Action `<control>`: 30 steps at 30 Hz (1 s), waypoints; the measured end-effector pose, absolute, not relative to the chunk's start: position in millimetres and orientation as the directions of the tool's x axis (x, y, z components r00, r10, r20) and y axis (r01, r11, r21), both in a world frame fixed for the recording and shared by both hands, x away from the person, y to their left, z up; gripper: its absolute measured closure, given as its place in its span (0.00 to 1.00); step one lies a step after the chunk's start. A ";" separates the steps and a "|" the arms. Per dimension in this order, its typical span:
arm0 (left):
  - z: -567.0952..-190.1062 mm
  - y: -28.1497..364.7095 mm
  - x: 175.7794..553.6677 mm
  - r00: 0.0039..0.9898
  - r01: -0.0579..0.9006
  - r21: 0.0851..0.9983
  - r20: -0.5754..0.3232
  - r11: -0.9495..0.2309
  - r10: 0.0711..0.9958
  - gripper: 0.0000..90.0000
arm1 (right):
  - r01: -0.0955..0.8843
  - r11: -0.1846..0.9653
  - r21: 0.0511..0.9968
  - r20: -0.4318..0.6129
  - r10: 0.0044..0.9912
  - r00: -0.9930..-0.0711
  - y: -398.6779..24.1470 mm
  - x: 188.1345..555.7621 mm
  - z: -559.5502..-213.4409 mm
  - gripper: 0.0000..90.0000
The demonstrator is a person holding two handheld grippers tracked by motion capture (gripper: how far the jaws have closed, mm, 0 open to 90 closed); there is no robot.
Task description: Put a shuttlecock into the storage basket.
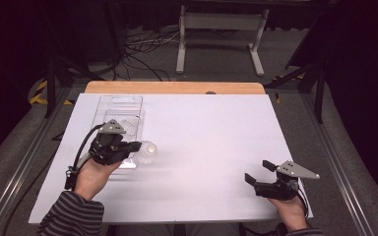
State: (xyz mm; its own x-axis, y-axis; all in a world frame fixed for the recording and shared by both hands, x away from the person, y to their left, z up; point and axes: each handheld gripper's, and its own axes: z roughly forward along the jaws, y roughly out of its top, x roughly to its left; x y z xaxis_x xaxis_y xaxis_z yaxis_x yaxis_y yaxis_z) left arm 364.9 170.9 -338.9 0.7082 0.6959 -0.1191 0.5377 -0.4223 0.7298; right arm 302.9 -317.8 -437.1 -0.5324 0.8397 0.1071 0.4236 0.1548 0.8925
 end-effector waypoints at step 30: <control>-327.4 215.9 383.0 0.605 0.580 0.745 -0.123 -0.329 0.787 0.99 | 0.424 0.152 0.893 0.109 0.840 -0.531 -318.4 303.0 -437.2 0.13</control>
State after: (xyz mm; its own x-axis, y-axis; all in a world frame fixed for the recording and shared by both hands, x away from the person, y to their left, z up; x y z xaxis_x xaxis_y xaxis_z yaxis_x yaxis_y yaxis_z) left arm 383.0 215.9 -327.4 0.6048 0.7868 -0.1231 0.5798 -0.3291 0.7454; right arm 303.0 -318.4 -437.2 -0.5308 0.8404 0.1094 0.4242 0.1517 0.8928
